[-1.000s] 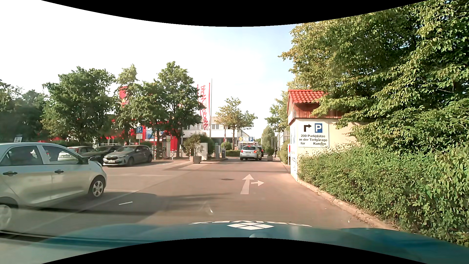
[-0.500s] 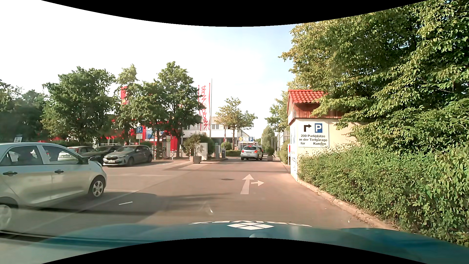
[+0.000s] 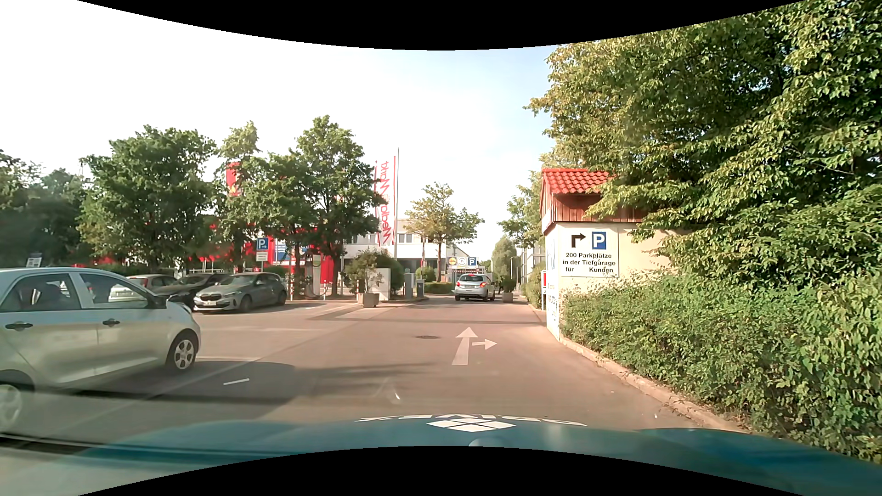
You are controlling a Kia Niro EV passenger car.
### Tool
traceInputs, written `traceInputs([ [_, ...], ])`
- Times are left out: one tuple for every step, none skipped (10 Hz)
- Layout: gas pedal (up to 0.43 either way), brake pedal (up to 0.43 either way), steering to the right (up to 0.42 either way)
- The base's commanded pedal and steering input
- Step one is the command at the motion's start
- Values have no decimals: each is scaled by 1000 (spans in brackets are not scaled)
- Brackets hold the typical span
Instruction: Follow the waypoints while adhering to traffic rules and regulations
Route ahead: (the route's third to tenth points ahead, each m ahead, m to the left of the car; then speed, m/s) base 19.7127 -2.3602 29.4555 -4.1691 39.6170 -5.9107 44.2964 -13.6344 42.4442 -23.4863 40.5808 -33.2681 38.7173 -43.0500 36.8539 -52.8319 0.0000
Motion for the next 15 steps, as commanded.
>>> traceInputs([
  [0, 274, 45],
  [0, 274, 46],
  [0, 274, 45],
  [0, 280, 45],
  [0, 274, 45],
  [0, 274, 45],
  [0, 280, 45],
  [0, 280, 45],
  [0, 274, 46],
  [0, 274, 45],
  [0, 280, 45],
  [0, 274, 45],
  [0, 274, 45],
  [0, 280, 45],
  [0, 280, 46],
])
